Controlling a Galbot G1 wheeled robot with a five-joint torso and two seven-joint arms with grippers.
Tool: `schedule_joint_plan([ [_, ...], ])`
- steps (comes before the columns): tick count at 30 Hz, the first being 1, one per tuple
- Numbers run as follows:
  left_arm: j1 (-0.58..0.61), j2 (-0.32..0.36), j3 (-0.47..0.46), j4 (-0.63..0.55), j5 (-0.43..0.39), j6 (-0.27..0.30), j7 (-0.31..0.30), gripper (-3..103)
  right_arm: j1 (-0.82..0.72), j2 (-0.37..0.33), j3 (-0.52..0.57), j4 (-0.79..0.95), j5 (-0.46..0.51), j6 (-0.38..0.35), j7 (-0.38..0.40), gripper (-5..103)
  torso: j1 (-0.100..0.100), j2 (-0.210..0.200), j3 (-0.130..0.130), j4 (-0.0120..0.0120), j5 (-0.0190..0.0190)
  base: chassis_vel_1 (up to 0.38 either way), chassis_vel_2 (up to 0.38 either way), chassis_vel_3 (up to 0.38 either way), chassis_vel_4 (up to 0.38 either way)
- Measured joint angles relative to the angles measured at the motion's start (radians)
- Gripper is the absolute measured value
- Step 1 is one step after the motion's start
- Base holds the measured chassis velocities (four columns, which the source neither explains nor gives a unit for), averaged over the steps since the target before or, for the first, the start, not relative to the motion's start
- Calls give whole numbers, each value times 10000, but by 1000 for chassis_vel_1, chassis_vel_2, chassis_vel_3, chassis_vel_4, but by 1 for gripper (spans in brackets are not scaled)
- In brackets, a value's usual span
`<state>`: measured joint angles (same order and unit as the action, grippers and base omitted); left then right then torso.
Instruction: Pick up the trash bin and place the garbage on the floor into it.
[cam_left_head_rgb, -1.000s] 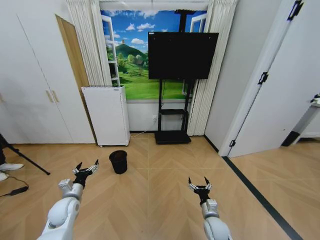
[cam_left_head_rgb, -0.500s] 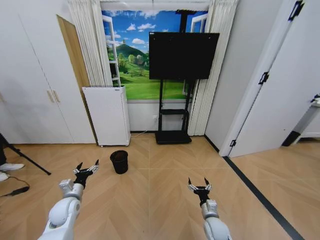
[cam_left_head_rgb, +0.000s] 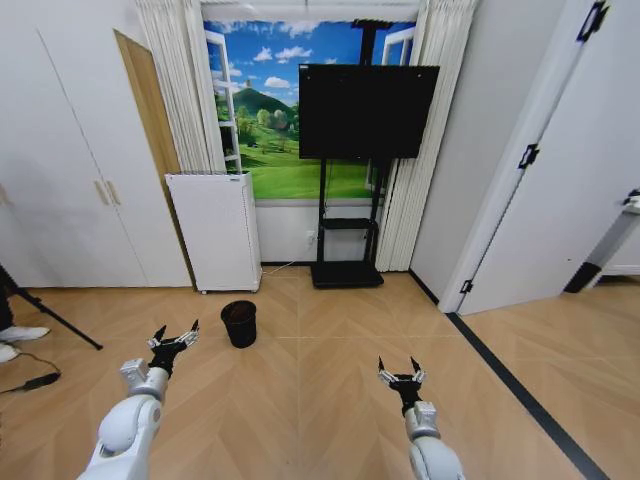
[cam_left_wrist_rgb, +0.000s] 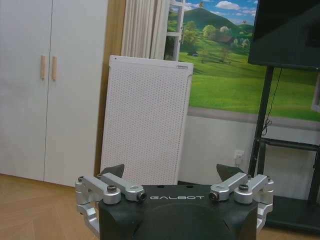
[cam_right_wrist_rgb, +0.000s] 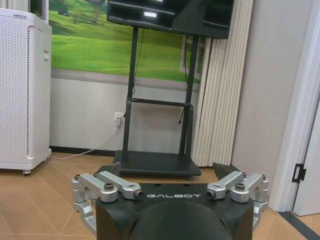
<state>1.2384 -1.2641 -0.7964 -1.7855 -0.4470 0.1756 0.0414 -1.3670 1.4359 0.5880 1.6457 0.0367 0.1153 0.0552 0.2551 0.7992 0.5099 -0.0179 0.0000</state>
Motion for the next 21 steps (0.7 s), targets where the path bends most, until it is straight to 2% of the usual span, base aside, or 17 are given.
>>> schedule_joint_plan([
  [17, 151, -215, 18, -94, 49, -25, 3, 100, 13, 21, 40, -146, 0, 238, -30, 100, -1, 0, 0, 1, 0, 0, 0, 0, 0],
  [21, 352, -276, 79, -338, 59, 94, 54, 100, 9, 31, -14, 60, 604, 133, -201, 100, 0, -1, 0, 1, 0, 0, 0, 0, 0],
])
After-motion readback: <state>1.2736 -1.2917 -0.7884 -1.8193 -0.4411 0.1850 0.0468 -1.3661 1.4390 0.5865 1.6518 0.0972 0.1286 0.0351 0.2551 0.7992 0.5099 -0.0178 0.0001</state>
